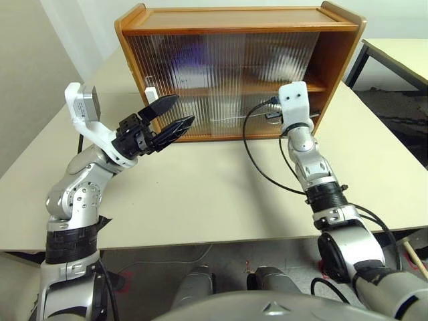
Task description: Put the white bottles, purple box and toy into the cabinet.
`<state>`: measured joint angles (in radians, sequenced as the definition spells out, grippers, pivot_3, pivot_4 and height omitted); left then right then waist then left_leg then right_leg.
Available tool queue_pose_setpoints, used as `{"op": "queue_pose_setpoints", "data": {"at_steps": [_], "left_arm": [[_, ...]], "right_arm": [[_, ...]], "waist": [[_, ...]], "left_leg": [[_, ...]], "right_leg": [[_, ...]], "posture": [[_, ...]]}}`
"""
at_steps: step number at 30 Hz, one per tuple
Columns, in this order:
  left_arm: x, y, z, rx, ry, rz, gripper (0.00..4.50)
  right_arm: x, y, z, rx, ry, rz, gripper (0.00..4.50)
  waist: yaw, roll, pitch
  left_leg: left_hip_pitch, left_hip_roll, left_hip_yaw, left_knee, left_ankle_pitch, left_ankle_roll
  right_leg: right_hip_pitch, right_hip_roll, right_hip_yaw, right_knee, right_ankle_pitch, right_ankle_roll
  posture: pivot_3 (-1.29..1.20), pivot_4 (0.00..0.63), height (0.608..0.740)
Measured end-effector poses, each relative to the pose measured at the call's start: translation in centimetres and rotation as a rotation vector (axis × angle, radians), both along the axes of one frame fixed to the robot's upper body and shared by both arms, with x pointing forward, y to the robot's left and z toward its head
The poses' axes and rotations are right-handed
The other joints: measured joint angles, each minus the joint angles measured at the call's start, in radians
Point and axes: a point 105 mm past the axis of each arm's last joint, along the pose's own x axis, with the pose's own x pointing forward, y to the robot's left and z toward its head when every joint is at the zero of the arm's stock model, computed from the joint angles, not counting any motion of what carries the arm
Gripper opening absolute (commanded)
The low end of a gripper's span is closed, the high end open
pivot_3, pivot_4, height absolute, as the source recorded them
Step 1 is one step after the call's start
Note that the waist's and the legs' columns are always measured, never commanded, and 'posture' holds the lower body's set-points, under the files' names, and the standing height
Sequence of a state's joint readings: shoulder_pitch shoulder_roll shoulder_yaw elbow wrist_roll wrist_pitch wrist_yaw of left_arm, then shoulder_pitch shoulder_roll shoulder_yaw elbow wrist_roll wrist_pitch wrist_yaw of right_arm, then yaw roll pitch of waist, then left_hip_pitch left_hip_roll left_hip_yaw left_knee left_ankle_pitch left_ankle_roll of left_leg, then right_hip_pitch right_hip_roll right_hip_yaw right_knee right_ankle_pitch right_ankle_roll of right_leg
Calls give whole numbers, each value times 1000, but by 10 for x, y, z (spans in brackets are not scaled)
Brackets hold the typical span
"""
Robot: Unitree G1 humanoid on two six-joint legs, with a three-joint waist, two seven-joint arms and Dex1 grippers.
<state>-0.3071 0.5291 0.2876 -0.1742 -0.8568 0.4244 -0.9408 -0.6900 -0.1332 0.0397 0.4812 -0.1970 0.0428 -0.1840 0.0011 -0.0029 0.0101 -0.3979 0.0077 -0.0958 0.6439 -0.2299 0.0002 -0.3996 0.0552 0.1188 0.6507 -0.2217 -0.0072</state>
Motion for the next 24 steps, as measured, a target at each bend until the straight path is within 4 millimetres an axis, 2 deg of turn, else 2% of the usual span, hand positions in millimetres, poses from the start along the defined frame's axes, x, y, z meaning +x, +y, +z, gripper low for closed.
{"op": "queue_pose_setpoints", "data": {"at_steps": [16,24], "left_arm": [[0,-4,-2,-1,-2,-15,4500],[0,-5,-2,-1,-3,-15,4500]], "right_arm": [[0,-45,3,-52,-27,-198,36],[0,-45,3,-52,-27,-190,36]], "waist": [[-8,0,0],[-7,0,0]], "left_leg": [[-1,0,0,-2,5,9],[-1,0,0,-2,5,9]], "right_leg": [[-1,0,0,-2,-3,3],[-1,0,1,-2,-4,5]], "posture": [[7,0,740],[4,0,740]]}}
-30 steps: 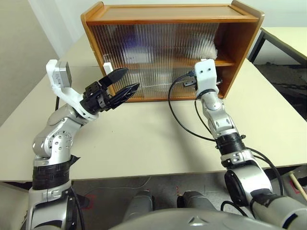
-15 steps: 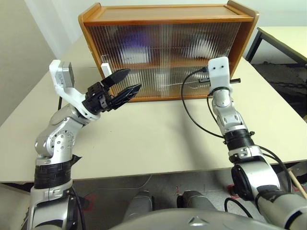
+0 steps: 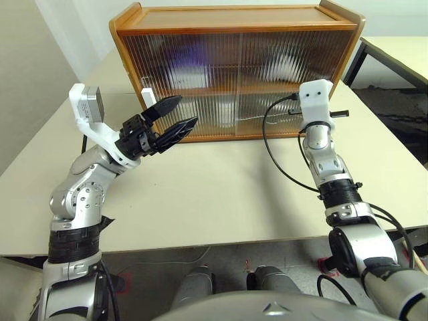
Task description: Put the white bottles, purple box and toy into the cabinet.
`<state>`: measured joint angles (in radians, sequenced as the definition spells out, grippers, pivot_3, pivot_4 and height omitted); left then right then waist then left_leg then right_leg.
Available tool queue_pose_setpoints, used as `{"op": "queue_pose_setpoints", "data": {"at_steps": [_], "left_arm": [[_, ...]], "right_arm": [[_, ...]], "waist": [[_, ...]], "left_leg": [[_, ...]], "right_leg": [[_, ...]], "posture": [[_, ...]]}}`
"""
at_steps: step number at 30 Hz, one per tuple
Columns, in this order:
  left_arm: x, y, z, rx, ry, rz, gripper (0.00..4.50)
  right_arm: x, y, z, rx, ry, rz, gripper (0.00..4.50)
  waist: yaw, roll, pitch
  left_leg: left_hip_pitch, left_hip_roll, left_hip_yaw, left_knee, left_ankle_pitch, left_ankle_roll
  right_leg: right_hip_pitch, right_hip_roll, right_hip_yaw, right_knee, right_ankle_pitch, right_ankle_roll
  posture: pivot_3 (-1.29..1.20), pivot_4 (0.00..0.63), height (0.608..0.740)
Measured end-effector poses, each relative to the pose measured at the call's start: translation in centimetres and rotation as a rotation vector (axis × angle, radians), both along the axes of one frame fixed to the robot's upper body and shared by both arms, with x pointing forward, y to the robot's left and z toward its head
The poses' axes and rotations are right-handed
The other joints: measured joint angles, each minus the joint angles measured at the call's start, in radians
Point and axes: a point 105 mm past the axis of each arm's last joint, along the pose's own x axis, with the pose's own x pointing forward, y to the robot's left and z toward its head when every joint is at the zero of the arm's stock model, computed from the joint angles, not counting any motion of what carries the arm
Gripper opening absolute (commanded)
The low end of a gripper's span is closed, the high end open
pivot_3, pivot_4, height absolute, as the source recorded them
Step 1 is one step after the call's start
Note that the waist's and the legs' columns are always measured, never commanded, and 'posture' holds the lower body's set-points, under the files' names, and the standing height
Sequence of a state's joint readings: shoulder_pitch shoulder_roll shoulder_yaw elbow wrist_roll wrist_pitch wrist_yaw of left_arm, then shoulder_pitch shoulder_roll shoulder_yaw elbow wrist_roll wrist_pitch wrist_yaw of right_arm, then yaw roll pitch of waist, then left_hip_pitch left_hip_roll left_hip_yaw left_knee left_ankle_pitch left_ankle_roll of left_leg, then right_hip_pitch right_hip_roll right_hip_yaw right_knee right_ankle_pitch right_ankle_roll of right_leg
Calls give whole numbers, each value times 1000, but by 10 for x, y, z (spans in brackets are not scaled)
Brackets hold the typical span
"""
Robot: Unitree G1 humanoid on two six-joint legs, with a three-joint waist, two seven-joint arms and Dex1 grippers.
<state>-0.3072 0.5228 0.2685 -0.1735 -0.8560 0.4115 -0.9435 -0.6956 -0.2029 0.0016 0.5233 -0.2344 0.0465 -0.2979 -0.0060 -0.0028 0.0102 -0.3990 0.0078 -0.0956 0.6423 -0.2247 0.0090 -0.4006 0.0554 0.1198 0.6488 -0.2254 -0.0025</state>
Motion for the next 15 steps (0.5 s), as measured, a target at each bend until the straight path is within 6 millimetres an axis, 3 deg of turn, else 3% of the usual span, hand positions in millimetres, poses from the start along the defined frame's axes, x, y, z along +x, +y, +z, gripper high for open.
{"op": "queue_pose_setpoints", "data": {"at_steps": [3,6,11,15], "left_arm": [[0,0,0,0,0,0,4500],[0,0,0,0,1,-1,4500],[1,-1,-1,0,4,-4,4500],[2,0,-3,-4,13,-2,4500]], "right_arm": [[-2,4,-2,13,7,69,36],[-8,14,0,17,-17,169,613],[-32,25,12,8,-85,287,2431],[-50,22,4,36,-52,334,3900]], "waist": [[-2,0,0],[-5,0,0],[-10,0,0],[-10,0,0]], "left_leg": [[0,0,0,0,0,0],[0,0,0,0,0,0],[0,0,0,0,1,1],[0,0,0,0,1,1]], "right_leg": [[0,0,0,0,0,0],[0,0,0,0,-1,0],[1,0,0,0,-2,3],[2,0,0,0,-3,4]], "posture": [[4,0,740],[-1,0,740],[-9,0,740],[-11,0,740]]}}
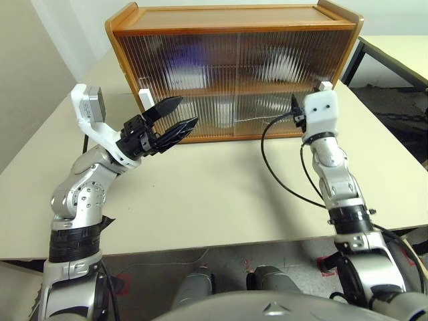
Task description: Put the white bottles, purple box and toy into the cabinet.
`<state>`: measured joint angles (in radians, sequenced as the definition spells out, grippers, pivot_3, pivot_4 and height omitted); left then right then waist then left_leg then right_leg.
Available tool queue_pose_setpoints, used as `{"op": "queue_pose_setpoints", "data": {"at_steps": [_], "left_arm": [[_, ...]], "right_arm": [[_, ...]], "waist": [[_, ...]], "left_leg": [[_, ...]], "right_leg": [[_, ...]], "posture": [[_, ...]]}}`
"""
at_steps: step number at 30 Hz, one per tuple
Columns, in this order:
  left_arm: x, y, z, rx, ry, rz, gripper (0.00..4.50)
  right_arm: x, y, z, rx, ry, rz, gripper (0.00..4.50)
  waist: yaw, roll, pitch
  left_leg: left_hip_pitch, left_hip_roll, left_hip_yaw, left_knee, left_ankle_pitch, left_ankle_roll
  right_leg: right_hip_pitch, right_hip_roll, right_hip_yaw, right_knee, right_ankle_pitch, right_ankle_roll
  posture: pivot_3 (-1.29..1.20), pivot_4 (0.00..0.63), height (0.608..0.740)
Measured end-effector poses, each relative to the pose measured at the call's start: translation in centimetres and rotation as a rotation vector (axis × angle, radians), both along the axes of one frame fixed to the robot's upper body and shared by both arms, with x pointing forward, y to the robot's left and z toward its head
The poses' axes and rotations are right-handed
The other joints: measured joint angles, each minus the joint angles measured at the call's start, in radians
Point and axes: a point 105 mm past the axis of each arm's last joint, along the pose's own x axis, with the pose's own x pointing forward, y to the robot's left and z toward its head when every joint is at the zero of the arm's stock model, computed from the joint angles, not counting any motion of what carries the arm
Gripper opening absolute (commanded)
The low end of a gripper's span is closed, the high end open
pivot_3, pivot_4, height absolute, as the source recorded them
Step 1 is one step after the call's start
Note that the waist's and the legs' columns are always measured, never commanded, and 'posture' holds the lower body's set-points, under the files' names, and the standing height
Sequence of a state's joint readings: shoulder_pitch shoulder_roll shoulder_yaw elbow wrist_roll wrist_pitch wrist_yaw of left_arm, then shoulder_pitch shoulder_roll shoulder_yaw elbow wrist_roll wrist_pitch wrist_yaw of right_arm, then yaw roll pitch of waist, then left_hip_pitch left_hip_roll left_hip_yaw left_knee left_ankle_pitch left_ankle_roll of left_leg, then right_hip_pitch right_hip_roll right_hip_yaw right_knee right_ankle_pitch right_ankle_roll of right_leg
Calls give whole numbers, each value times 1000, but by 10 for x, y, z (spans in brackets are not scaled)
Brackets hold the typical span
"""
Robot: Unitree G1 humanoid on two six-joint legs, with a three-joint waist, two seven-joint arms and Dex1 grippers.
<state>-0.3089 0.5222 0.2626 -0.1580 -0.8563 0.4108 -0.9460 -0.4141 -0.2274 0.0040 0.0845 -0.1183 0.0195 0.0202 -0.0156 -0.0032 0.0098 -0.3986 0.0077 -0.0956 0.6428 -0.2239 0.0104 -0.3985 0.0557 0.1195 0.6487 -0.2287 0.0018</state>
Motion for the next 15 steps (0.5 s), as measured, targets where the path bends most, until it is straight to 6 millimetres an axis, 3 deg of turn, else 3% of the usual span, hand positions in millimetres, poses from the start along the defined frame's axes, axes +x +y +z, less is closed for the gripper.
{"op": "queue_pose_setpoints", "data": {"at_steps": [2,6,15], "left_arm": [[0,1,-1,-3,2,6,4500],[-2,10,-12,-27,24,53,4500],[-9,59,-52,-72,83,336,4500]], "right_arm": [[-8,-9,-14,4,60,12,4481],[-19,-34,-33,77,144,-6,4481],[-28,-81,-41,150,109,43,4481]], "waist": [[0,0,0],[-2,0,0],[-13,0,0]], "left_leg": [[0,0,0,0,0,0],[0,-1,0,0,0,0],[5,-1,0,0,0,0]], "right_leg": [[1,0,0,0,-1,1],[1,0,1,0,-2,-1],[5,0,2,0,-2,-1]], "posture": [[-15,0,740],[-24,1,740],[-26,5,740]]}}
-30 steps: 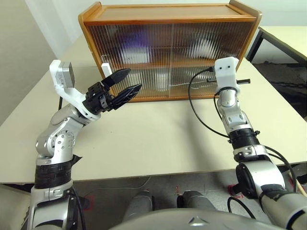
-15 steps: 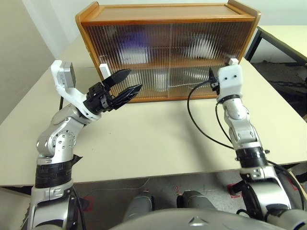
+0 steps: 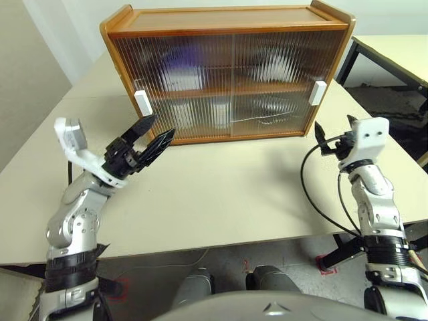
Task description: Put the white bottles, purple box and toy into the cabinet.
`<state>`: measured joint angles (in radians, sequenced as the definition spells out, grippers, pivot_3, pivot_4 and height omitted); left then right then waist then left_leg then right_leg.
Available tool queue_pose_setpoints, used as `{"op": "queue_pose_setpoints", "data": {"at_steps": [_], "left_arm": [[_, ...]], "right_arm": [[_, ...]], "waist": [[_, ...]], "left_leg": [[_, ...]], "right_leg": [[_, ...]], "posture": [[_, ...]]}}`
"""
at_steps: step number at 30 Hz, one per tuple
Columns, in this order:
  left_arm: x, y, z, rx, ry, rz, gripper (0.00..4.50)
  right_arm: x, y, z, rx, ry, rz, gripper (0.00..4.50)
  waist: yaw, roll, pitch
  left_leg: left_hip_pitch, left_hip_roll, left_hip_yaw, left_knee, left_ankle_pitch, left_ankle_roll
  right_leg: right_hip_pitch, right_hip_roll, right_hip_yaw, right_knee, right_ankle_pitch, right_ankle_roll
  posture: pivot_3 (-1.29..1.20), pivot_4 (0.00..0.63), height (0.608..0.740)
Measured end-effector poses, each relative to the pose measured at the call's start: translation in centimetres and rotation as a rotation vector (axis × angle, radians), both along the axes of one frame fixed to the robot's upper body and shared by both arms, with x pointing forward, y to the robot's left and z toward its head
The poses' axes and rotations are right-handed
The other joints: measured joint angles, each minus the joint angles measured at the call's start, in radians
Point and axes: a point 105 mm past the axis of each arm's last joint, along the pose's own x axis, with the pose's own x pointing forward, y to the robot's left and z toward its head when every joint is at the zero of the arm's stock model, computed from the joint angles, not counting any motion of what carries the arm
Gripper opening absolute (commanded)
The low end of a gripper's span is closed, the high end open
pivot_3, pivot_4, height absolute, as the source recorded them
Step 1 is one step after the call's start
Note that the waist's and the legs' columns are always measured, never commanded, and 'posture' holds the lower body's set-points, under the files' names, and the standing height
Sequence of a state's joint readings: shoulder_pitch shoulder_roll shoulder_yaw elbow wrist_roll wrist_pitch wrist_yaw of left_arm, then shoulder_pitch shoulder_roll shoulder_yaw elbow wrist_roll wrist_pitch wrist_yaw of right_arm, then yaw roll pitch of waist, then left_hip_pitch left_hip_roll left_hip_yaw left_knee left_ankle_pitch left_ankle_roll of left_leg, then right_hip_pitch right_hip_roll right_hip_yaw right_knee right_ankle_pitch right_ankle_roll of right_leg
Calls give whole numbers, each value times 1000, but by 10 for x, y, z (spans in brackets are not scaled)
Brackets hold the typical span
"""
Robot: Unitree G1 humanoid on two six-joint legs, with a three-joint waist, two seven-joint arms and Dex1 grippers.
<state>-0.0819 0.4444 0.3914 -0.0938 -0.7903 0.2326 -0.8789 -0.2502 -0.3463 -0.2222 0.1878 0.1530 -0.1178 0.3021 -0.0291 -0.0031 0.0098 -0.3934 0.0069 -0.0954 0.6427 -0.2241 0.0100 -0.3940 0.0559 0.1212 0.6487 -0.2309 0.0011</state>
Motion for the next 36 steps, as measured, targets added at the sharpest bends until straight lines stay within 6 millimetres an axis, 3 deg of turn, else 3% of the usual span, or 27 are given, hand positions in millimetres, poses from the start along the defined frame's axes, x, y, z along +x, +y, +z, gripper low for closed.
{"op": "queue_pose_setpoints", "data": {"at_steps": [10,13,16,21,27,31,36], "left_arm": [[-12,76,-51,42,75,468,4500],[-19,114,-69,69,108,683,4500],[-24,135,-81,82,130,807,4500],[-27,141,-90,100,132,856,4500],[-42,134,-104,96,154,851,4500],[-45,128,-105,93,142,838,4500],[-43,120,-101,101,122,808,4500]], "right_arm": [[-1,-22,-18,79,-4,76,4481],[-2,-27,-25,79,16,80,4481],[-3,-30,-34,81,44,87,4481],[-6,-30,-39,77,53,112,4481],[-33,-32,-49,70,49,101,4481],[-49,-24,-50,81,32,94,4481],[-51,-21,-49,98,24,76,4481]], "waist": [[0,1,0],[1,1,0],[2,1,0],[2,0,0],[1,0,0],[0,0,0],[-4,-1,0]], "left_leg": [[2,0,0,0,-1,-2],[2,0,0,-1,-1,-2],[2,0,0,-1,-1,-2],[2,-1,0,-1,-1,-2],[2,-1,0,-1,-2,-3],[3,-1,0,-1,-6,-11],[10,-1,0,-1,-10,-16]], "right_leg": [[2,0,1,0,-1,-1],[2,0,1,0,-1,-2],[3,0,1,0,-1,-2],[3,0,1,0,-1,-2],[3,0,1,0,-4,-3],[4,0,1,0,-5,-3],[10,0,1,0,-5,-2]], "posture": [[-6,0,740],[-6,0,740],[-7,0,740],[-17,0,740],[-21,0,740],[-31,0,740],[-33,0,740]]}}
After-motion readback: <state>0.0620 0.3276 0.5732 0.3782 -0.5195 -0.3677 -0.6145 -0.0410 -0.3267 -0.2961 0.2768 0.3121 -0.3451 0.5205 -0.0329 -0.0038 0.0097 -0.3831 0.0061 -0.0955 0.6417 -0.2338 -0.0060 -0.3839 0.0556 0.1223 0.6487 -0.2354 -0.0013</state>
